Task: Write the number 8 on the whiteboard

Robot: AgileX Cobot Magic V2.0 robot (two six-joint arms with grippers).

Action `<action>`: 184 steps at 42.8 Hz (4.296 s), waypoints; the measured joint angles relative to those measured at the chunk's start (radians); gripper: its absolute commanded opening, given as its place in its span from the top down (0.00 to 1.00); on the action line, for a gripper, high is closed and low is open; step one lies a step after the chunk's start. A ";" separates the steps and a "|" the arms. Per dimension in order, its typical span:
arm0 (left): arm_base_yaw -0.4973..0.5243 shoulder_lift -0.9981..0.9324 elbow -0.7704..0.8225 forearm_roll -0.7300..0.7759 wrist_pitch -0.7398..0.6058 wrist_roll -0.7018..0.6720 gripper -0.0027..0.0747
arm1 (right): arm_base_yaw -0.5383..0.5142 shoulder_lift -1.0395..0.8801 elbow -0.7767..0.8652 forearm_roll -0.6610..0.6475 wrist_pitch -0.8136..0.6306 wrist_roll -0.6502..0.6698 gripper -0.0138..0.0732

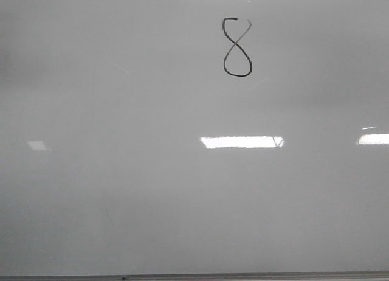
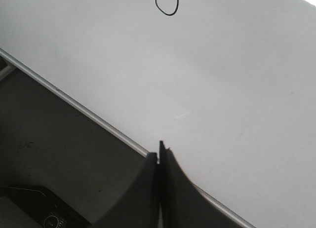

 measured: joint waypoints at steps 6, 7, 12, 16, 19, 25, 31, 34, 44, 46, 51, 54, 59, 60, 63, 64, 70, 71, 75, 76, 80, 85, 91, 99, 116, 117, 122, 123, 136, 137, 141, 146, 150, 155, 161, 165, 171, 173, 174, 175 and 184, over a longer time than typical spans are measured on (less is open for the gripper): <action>0.000 0.000 0.000 0.000 0.000 0.000 0.40 | 0.000 0.000 0.000 0.002 0.000 0.002 0.92; 0.000 0.000 0.000 0.000 0.000 0.000 0.40 | 0.000 0.000 0.000 0.002 0.000 0.002 0.92; 0.000 0.000 0.000 0.000 0.000 0.000 0.42 | 0.000 0.000 0.000 0.002 0.000 0.002 0.92; 0.000 0.000 0.000 0.000 0.003 0.000 0.51 | 0.000 0.000 0.000 0.002 0.000 0.002 0.92; 0.000 0.000 0.000 0.000 0.009 0.002 0.63 | 0.000 0.000 0.000 0.002 0.000 0.002 0.92; 0.000 0.000 0.000 0.002 0.021 0.039 0.84 | 0.000 0.000 0.000 0.002 0.000 0.002 0.92; 0.000 0.000 0.000 -0.003 0.035 0.051 0.99 | 0.000 0.000 0.000 0.002 0.000 0.002 0.92; 0.000 0.000 0.000 -0.013 0.035 0.053 0.99 | 0.000 0.000 0.000 0.002 0.000 0.002 0.92; 0.000 0.000 0.000 -0.059 0.035 0.078 0.99 | 0.000 0.000 0.000 0.002 0.000 0.002 0.92; 0.000 0.000 0.000 -0.064 0.035 0.080 0.99 | 0.000 0.000 0.000 0.002 0.000 0.002 0.92; 0.000 0.000 0.000 -0.069 0.035 0.080 0.99 | 0.000 0.000 0.000 0.002 0.000 0.002 0.92; 0.000 0.000 0.000 -0.069 0.035 0.080 0.99 | 0.000 0.000 0.000 0.002 0.000 0.002 0.92; 0.000 0.000 0.000 -0.069 0.035 0.081 0.99 | 0.000 0.000 0.000 0.002 0.000 0.002 0.92; 0.000 0.000 0.000 -0.069 0.035 0.081 0.99 | 0.000 0.000 0.000 0.002 0.000 0.002 0.92; 0.000 0.000 0.000 -0.069 0.035 0.081 0.99 | 0.000 0.000 0.000 0.002 0.000 0.002 0.92; 0.000 0.000 0.000 -0.069 0.035 0.083 0.99 | 0.000 0.000 0.000 0.002 0.000 0.002 0.92; 0.000 0.000 0.000 -0.069 0.035 0.083 0.99 | 0.000 0.000 0.000 0.002 0.000 0.002 0.92; 0.000 0.000 0.000 -0.069 0.035 0.083 0.99 | 0.000 0.000 0.000 0.002 0.000 0.002 0.92; 0.000 0.000 0.002 -0.071 0.035 0.083 0.99 | 0.000 0.000 0.000 0.002 0.002 0.002 0.92; 0.000 0.000 0.002 -0.068 0.035 0.083 0.99 | 0.000 0.000 0.000 0.002 0.002 0.002 0.92; 0.037 -0.029 0.016 -0.042 0.033 0.083 0.99 | 0.000 0.000 0.000 0.002 0.002 0.002 0.92; 0.141 -0.108 0.075 -0.021 -0.011 0.083 0.99 | 0.000 0.000 0.000 0.002 0.002 0.002 0.92; 0.278 -0.261 0.227 -0.019 -0.155 0.083 0.99 | 0.000 0.000 0.000 0.002 0.002 0.002 0.92; 0.440 -0.527 0.534 -0.017 -0.404 0.083 0.99 | 0.000 0.000 0.000 0.002 0.002 0.002 0.92; 0.611 -0.871 0.967 -0.160 -0.719 0.083 0.99 | 0.000 0.000 0.000 0.002 0.002 0.002 0.92; 0.613 -0.874 0.967 -0.164 -0.731 0.083 0.99 | 0.000 0.000 0.000 0.002 0.002 0.002 0.92; 0.618 -0.874 0.967 -0.171 -0.763 0.083 0.99 | 0.000 0.000 0.000 0.002 0.002 0.002 0.92; 0.618 -0.874 0.967 -0.169 -0.769 0.083 0.99 | 0.000 0.000 0.000 0.002 0.002 0.002 0.92; 0.618 -0.874 0.967 -0.149 -0.781 0.083 0.99 | 0.000 0.000 0.000 0.002 0.002 0.002 0.92; 0.618 -0.874 0.967 -0.149 -0.781 0.083 0.99 | 0.000 0.000 0.000 0.002 0.002 0.002 0.92; 0.618 -0.874 0.967 -0.148 -0.781 0.083 0.99 | 0.000 0.000 0.000 0.002 0.002 0.002 0.92; 0.618 -0.874 0.967 -0.146 -0.781 0.083 0.99 | 0.000 0.000 0.000 0.002 0.002 0.002 0.92; 0.618 -0.874 0.967 -0.146 -0.781 0.083 0.99 | 0.000 0.000 0.000 0.002 0.002 0.002 0.92; 0.618 -0.874 0.967 -0.146 -0.781 0.083 0.99 | 0.000 0.000 0.000 0.002 0.002 0.002 0.92; 0.618 -0.874 0.967 -0.146 -0.781 0.085 0.99 | 0.000 0.000 0.000 0.002 0.002 0.002 0.92; 0.618 -0.874 0.967 -0.146 -0.781 0.085 0.99 | 0.000 0.000 0.000 0.002 0.002 0.002 0.92; 0.618 -0.874 0.967 -0.146 -0.781 0.085 0.99 | 0.000 0.000 0.000 0.002 0.002 0.002 0.92; 0.618 -0.874 0.967 -0.146 -0.781 0.085 0.99 | 0.000 0.000 0.000 0.002 0.002 0.002 0.92; 0.618 -0.874 0.967 -0.146 -0.781 0.085 0.99 | 0.000 0.000 0.000 0.002 0.002 0.002 0.92; 0.618 -0.874 0.967 -0.146 -0.781 0.085 0.99 | 0.000 0.000 0.000 0.002 0.002 0.002 0.92; 0.618 -0.874 0.967 -0.146 -0.781 0.085 0.99 | 0.000 -0.017 0.002 0.002 0.002 0.002 0.92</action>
